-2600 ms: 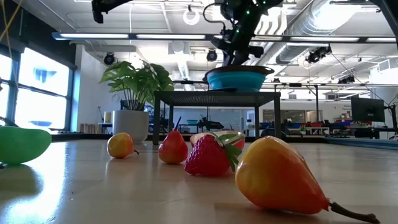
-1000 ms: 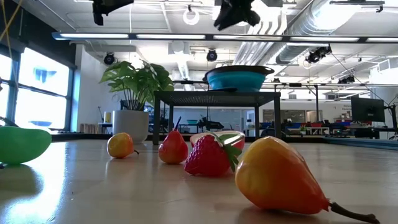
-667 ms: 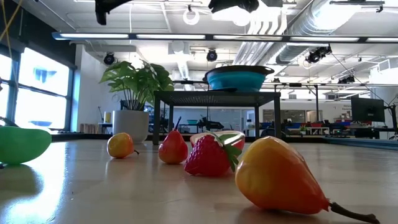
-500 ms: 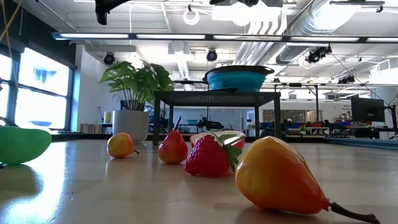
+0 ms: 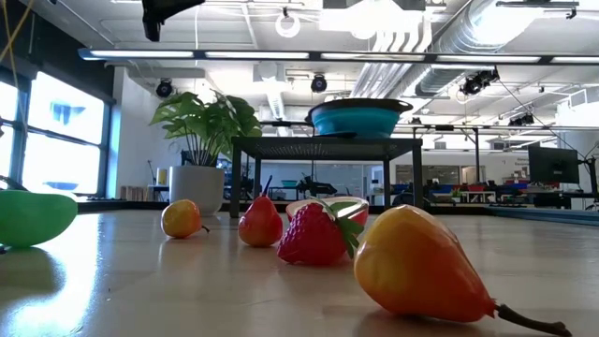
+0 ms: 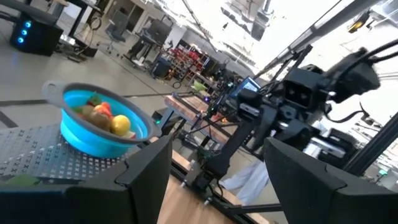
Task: Pick & Place Fruit
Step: Put the red strawberry in the blue bowl on the shelf
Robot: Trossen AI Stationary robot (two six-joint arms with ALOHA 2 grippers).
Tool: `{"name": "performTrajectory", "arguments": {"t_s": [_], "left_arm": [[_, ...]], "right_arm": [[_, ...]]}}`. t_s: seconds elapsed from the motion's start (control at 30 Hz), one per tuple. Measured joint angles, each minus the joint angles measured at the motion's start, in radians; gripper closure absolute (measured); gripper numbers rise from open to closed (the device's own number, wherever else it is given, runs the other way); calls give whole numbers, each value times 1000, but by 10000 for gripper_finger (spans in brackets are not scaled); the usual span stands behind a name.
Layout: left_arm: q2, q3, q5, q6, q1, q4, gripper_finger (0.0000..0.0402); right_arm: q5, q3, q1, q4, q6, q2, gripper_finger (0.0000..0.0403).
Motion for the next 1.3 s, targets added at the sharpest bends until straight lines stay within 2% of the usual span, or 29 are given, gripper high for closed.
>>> {"name": "performTrajectory", "arguments": {"t_s": [0.37, 0.57, 0.7, 1.1, 1.3], "left_arm": [[0, 0, -15, 8, 0, -10, 153], [0, 0, -37, -3, 0, -10, 153], [0, 0, -39, -37, 0, -23, 153], [0, 0, -81, -119, -1, -97, 153], [0, 0, -81, -116, 0, -125, 153]], "right_arm": [[8, 0, 128, -31, 30, 1, 353], [149, 0, 195, -98, 121, 1, 353], [178, 0, 227, -149, 181, 1, 353], [178, 0, 278, -235, 286, 16, 353], [111, 0, 305, -273, 303, 48, 353]]}}
